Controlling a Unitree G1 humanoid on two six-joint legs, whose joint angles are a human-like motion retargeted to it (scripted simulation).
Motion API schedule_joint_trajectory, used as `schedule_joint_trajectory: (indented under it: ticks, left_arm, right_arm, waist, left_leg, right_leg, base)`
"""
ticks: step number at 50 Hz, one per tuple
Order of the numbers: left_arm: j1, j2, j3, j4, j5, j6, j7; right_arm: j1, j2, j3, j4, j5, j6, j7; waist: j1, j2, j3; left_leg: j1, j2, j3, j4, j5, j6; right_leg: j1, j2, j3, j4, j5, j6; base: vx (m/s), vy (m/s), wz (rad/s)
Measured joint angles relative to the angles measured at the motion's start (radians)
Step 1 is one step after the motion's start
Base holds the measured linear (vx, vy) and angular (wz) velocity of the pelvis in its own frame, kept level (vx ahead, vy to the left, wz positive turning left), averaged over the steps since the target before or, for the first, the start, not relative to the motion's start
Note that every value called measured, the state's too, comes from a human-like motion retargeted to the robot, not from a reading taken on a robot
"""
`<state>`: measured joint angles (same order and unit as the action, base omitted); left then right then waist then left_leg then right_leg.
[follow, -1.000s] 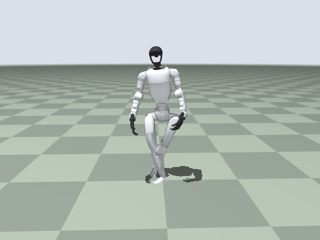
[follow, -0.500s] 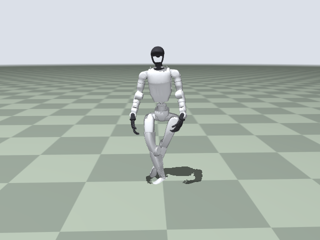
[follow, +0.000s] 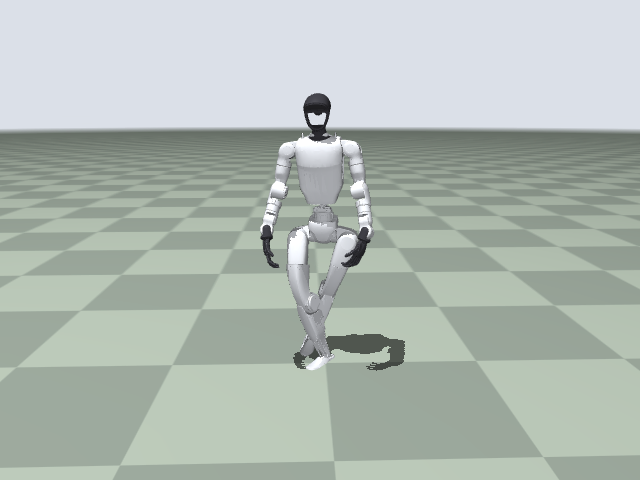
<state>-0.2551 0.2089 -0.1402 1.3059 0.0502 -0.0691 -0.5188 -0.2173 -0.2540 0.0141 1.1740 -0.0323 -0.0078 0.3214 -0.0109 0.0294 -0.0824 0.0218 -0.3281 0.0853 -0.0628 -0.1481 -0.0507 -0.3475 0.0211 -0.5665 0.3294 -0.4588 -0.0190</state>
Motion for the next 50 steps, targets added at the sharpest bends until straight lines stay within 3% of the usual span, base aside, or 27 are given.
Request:
schedule_joint_trajectory:
  ticks: [23, 40, 43, 50]
  left_arm:
    - [0.009, 0.005, 0.033, -0.009, -0.001, -0.007, 0.061]
    - [0.023, -0.01, 0.062, -0.001, -0.006, 0.006, 0.028]
    - [0.03, -0.026, 0.074, 0.003, -0.01, 0.009, 0.024]
    - [0.053, -0.054, 0.106, 0.017, -0.027, 0.005, 0.038]
  right_arm:
    - [-0.015, 0.016, 0.006, 0.009, -0.029, -0.019, -0.052]
    - [0.006, 0.024, 0.015, 0.03, -0.045, -0.019, -0.034]
    - [0.016, 0.027, 0.018, 0.036, -0.049, -0.021, -0.029]
    - [0.05, 0.062, 0.033, 0.043, -0.059, -0.033, -0.02]
  waist:
    - [0.001, -0.015, 0.018]
    - [0.012, -0.038, 0.029]
    - [0.013, -0.048, 0.03]
    - [0.011, -0.081, 0.019]
  left_leg:
    - [0.02, -0.007, 0.031, 0.0, 0.006, -0.015]
    - [-0.005, 0.002, 0.073, 0.081, -0.018, -0.037]
    - [-0.032, 0.021, 0.107, 0.129, -0.056, -0.026]
    - [-0.12, 0.146, 0.28, 0.217, -0.198, 0.062]
  right_leg:
    - [0.002, -0.023, -0.004, 0.053, -0.022, 0.007]
    - [0.036, -0.028, -0.018, 0.023, -0.02, 0.023]
    - [0.045, -0.036, -0.027, 0.007, -0.018, 0.026]
    - [0.062, -0.086, -0.062, -0.04, 0.002, 0.025]
  base:
    - [0.0, 0.0, 0.0]
    - [0.0, 0.0, 0.0]
    - [0.03, 0.02, 0.04]
    - [0.01, 0.01, 0.05]
